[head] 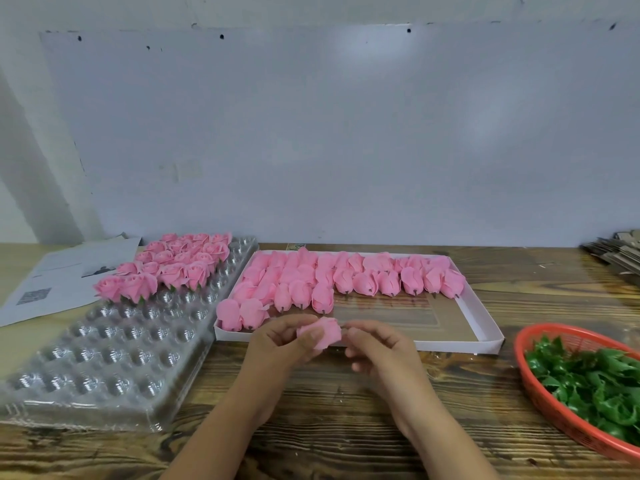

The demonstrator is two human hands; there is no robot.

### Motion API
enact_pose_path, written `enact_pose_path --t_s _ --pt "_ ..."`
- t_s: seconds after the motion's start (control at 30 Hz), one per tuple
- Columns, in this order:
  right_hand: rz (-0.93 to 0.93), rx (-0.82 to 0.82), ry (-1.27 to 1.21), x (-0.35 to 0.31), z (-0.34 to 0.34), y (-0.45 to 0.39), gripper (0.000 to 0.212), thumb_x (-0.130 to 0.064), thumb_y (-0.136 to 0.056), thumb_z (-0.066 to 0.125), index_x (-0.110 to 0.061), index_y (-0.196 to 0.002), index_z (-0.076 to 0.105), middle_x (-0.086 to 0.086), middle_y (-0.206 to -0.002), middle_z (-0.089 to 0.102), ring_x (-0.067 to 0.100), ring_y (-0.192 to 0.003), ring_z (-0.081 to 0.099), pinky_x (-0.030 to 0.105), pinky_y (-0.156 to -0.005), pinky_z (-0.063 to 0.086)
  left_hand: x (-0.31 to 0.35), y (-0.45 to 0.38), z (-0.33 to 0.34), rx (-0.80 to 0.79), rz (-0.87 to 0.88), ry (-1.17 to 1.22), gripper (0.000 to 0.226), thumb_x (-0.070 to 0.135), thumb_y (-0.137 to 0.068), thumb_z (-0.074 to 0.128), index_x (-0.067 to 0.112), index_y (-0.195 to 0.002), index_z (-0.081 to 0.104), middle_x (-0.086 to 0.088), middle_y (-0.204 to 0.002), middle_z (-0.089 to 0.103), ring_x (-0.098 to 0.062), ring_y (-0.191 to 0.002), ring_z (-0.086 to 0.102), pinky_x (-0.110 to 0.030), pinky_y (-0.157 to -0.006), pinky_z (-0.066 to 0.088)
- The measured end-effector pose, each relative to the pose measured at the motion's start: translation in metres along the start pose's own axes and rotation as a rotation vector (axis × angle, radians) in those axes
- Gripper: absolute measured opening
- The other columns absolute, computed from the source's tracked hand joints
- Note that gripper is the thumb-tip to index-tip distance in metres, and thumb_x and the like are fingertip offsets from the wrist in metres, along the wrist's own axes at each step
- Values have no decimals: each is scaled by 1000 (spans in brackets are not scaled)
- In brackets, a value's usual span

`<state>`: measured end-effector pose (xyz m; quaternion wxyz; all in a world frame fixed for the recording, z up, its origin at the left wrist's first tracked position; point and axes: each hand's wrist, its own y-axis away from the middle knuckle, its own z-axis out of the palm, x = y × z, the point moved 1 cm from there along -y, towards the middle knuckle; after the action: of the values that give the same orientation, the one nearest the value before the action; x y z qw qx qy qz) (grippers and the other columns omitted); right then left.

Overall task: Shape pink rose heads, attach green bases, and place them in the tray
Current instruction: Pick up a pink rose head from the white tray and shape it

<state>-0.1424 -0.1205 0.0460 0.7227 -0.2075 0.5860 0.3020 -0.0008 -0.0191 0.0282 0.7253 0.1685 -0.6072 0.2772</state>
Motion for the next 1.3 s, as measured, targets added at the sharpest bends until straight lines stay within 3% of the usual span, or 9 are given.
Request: enact_pose_path --t_s 0.1,0.2,0.6,0.8,1.07,1.3 --pt "-82 -2 119 -2 4 3 29 -13 -90 70 -40 -86 80 -4 -79 76 -1 -69 64 16 -63 52 0 0 0 -6 -3 10 57 53 -54 95 22 -99 80 -12 -106 77 -23 -100 74 -29 -81 61" --pt "-126 4 151 -3 7 4 31 -14 -90 70 -43 -85 79 -7 -81 77 -2 -70 65 14 -64 52 0 1 -1 -11 -15 11 53 49 -56 94 21 -99 80 -13 -107 77 -27 -103 73 -33 -86 61" --pt "-133 -17 84 2 5 4 22 -9 -89 71 -27 -83 82 -3 -74 76 -1 -62 64 12 -58 49 2 4 0 -134 -22 -15 51 50 -66 91 23 -107 79 -12 -112 76 -25 -106 72 -29 -86 59" --pt "-141 15 64 4 4 2 23 -10 -86 74 -32 -88 81 6 -83 76 6 -71 62 19 -64 53 1 2 0 -146 -44 30 54 47 -66 92 18 -108 79 -16 -113 75 -29 -108 71 -33 -89 60" --pt "-155 30 76 5 2 1 24 -4 -87 71 -25 -83 82 3 -84 78 3 -71 64 16 -63 51 -1 2 -4 -166 -56 29 47 34 -69 92 17 -111 78 -14 -115 74 -27 -109 70 -37 -93 59" --pt "-114 -16 58 6 -3 -3 19 -7 -92 66 -16 -88 81 6 -81 77 6 -73 65 18 -62 50 1 2 -5 -198 -102 35 54 38 -70 91 15 -116 76 -15 -117 74 -24 -108 71 -27 -82 59"
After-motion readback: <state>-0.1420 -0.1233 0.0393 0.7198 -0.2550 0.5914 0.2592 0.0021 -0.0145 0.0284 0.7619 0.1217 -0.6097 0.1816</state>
